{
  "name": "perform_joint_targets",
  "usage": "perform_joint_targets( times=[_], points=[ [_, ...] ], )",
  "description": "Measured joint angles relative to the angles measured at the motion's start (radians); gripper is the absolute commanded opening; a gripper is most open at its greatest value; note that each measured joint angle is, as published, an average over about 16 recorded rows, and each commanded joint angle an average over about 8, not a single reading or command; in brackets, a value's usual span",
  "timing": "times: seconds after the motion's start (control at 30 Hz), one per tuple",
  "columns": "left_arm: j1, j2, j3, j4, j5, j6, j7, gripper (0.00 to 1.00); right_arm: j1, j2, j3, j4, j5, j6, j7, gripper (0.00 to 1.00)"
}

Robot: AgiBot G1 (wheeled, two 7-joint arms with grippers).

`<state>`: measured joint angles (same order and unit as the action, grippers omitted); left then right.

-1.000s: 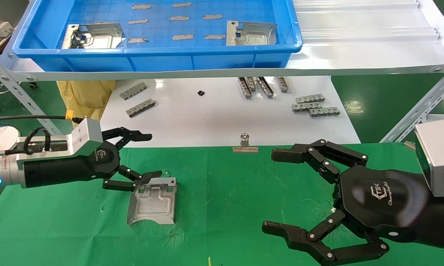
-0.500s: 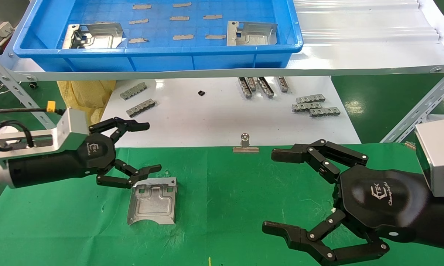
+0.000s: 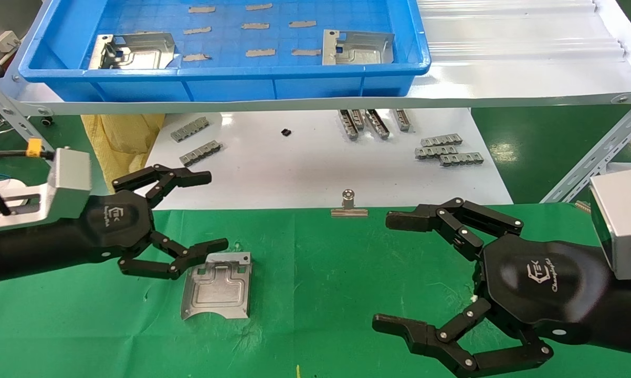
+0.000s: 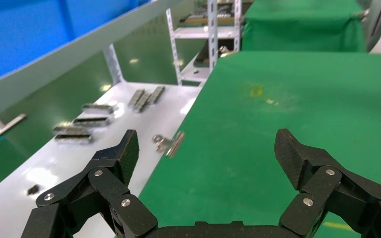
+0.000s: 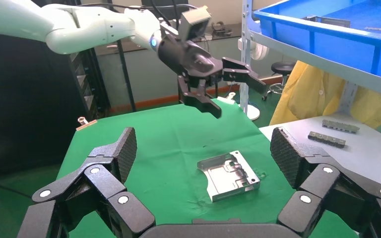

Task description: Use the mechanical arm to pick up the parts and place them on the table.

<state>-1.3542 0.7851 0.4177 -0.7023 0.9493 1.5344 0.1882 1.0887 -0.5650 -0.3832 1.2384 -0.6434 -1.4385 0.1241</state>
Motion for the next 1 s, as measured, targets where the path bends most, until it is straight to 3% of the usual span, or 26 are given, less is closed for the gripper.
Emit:
perform_joint_targets(
  times=[0.73,1.0],
  points=[
    [0.235,-0.146,-0.116,-0.489,-0.183,-0.032,-0.315,1.0,0.0,0.0,0.0,0.0,0.0,0.0,0.0,1.0],
    [0.279,-0.173,-0.138,-0.582,-0.218,-0.038,-0.371,1.0,0.0,0.0,0.0,0.0,0.0,0.0,0.0,1.0]
  ],
)
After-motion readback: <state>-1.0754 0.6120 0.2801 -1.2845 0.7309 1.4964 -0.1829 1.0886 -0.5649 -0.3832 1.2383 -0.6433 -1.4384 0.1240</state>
